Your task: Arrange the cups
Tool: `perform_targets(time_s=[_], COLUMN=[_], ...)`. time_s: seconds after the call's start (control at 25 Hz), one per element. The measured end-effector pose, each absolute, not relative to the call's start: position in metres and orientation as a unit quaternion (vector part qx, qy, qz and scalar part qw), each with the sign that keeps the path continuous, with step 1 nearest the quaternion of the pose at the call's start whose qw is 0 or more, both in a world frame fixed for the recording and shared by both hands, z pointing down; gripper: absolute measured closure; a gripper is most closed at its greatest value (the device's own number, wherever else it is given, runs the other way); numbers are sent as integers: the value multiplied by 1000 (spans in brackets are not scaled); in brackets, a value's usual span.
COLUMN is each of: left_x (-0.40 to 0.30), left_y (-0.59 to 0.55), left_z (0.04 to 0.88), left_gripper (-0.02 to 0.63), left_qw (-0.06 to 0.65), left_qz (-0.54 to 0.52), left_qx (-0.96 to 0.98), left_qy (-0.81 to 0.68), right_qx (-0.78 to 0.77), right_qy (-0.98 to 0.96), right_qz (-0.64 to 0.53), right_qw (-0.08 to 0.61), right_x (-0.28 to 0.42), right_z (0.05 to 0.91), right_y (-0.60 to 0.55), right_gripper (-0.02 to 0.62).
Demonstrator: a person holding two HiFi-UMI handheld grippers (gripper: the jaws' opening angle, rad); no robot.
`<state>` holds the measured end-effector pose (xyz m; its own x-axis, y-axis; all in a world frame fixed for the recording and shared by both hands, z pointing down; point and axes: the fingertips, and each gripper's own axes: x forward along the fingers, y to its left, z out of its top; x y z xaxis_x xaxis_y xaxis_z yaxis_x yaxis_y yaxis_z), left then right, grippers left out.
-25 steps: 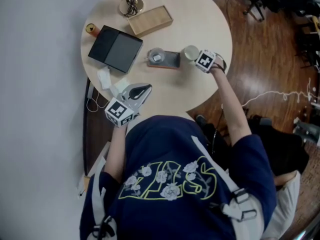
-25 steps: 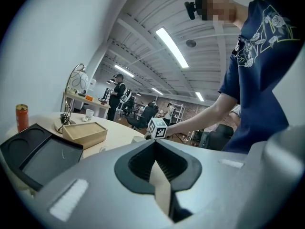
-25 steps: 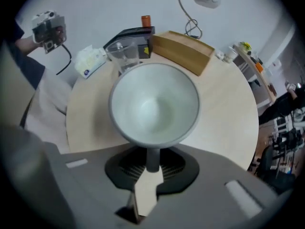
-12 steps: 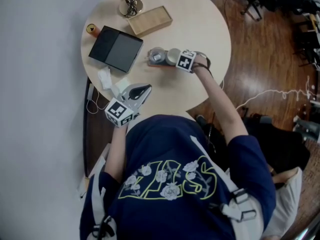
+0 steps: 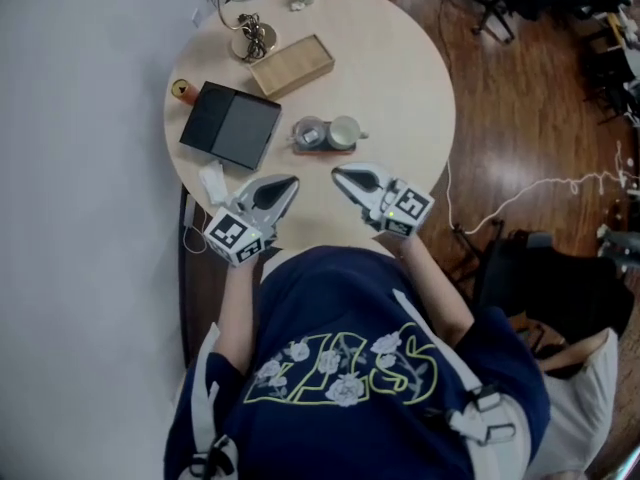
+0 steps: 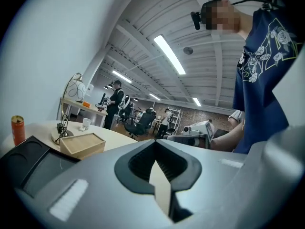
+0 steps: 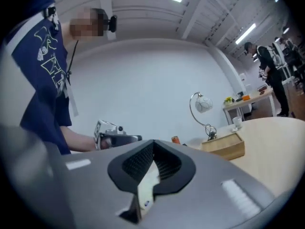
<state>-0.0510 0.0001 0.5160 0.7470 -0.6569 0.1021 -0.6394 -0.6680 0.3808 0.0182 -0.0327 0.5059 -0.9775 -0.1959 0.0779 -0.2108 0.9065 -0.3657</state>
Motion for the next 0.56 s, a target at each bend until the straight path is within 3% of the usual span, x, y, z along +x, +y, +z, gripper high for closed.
perform_targets(time_s=[0.56], left_x=[-47], left_y=[-8], left_z=[491], left_gripper=[603], left_qw=[165], left_qz=[-28], left_qx=[929], left_qy=[-329], right_qx=[74], right_qy=[-990], right_qz=[118], right_qw=[34], right_x=[6], right_z=[494], right_y=[-29], right_gripper=[594])
